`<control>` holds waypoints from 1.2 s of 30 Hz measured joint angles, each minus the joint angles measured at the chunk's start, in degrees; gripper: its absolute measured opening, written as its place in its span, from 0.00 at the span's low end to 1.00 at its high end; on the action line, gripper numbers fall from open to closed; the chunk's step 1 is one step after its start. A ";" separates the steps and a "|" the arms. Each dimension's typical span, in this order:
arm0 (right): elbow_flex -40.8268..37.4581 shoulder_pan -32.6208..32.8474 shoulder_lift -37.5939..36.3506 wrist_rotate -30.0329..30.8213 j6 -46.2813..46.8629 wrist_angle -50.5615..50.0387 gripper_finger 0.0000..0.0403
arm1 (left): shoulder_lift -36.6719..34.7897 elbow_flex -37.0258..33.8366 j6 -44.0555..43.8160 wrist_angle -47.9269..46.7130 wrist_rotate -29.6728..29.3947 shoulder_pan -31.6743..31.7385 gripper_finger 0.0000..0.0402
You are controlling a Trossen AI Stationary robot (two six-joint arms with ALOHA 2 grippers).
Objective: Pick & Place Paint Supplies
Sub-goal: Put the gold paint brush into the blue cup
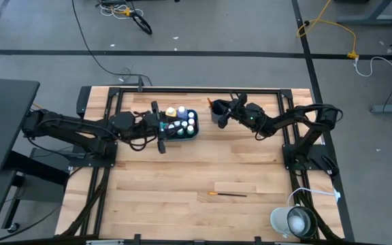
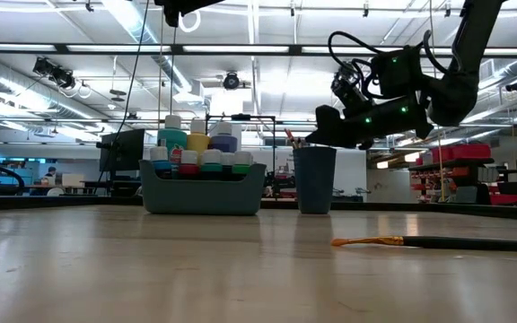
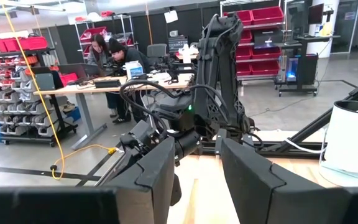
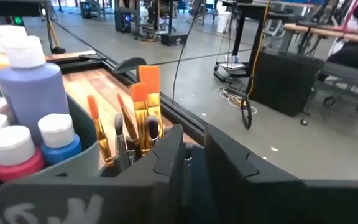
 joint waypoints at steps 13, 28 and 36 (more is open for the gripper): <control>-0.02 8.84 -11.66 -1.16 -7.42 -7.91 0.29 | 0.02 -0.02 -0.03 -1.46 0.00 0.00 0.35; -0.02 30.76 -19.99 -16.48 0.09 -25.60 0.42 | 0.02 -0.02 0.22 -1.44 0.02 0.00 0.35; -1.40 40.08 -18.58 -10.21 4.19 -25.59 0.41 | 0.02 -0.02 0.18 -1.42 0.26 0.00 0.35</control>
